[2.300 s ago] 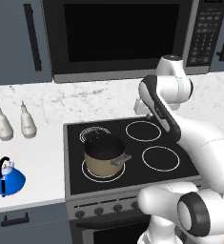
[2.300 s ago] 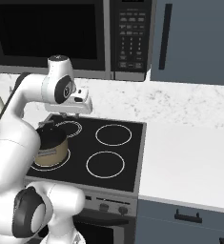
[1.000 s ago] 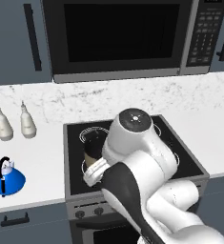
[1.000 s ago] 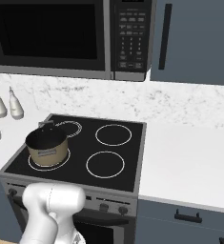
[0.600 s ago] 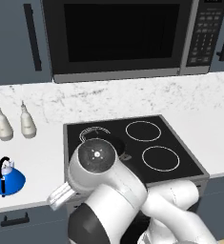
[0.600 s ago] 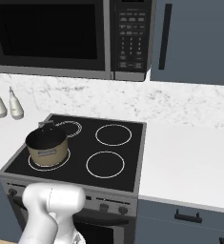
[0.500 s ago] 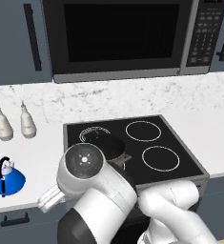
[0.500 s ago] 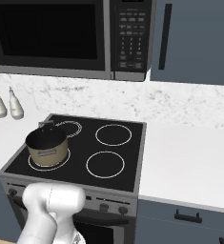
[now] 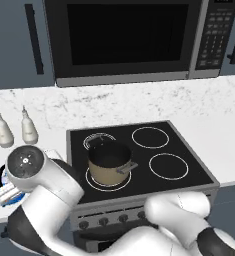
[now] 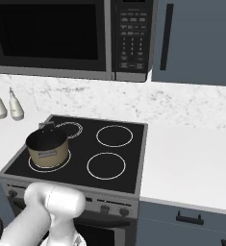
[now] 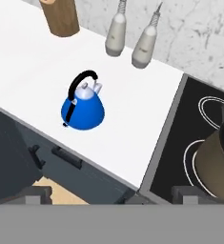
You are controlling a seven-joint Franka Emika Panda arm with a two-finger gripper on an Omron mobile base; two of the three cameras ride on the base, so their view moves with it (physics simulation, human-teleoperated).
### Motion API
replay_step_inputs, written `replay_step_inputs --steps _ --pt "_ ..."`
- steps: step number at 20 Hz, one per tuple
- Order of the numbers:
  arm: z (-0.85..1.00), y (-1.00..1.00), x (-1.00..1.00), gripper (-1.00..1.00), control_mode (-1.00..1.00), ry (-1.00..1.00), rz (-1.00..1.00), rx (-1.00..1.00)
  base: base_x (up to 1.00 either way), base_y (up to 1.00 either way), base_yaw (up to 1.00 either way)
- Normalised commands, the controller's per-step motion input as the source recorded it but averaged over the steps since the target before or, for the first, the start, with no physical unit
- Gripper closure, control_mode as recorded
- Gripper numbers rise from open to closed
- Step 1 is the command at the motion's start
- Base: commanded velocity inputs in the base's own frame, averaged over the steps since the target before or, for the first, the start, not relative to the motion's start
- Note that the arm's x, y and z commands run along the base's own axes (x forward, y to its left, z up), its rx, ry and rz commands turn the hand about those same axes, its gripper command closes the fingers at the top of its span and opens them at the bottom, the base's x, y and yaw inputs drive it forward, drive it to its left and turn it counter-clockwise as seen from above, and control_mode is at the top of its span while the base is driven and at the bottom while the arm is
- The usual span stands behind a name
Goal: Pick the kettle from the counter and place it on a stove burner. Then turn the burner on.
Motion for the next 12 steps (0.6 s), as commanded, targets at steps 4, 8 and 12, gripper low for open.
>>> replay_step_inputs --steps 4,8,12 --pt "-0.15 0.65 1.00 -1.00 -1.00 0.01 -0.18 0.00 0.00 0.00 0.00" --pt "-0.16 0.27 0.71 -1.00 -1.00 0.07 -0.10 0.00 0.00 0.00 0.00" --pt "-0.08 0.00 0.11 -1.00 -1.00 0.04 0.00 0.00 0.00 0.00 0.00"
